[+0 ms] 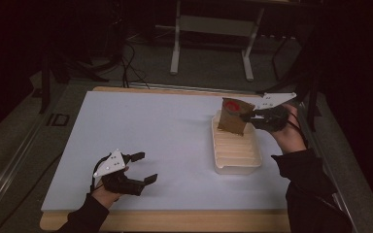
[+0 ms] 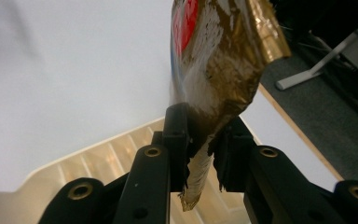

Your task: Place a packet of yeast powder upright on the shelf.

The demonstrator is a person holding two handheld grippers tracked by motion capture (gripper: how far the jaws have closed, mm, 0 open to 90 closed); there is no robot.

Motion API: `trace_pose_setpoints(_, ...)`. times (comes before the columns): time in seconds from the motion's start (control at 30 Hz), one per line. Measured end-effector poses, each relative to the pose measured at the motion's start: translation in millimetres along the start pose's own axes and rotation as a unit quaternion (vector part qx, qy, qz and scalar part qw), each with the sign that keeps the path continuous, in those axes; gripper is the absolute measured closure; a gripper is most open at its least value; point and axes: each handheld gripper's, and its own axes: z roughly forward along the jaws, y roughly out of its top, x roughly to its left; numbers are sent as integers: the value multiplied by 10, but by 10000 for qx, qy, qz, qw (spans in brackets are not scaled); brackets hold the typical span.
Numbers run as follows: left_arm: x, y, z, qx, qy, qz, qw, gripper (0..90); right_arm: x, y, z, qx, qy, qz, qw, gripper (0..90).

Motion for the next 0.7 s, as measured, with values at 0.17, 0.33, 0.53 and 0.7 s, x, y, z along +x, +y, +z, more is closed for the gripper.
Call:
trace_pose_setpoints(0.17,9,-5,-2,0,-6,-40,10000,128,-2,16,106,2,89,-79,9999,764)
trace_pose_setpoints(0.33,16,-10,-2,-8,16,-80,10000,128,-2,9,168,-96,156,-8,9998,765)
trace_pose_setpoints(0.53,19,-15,0,-20,12,-125,9999,129,1,-12,217,-197,197,71,9996,767)
trace_pose_setpoints(0.7,16,-13,2,-10,5,-110,9999,128,16,-13,268,-214,203,67,9995,770)
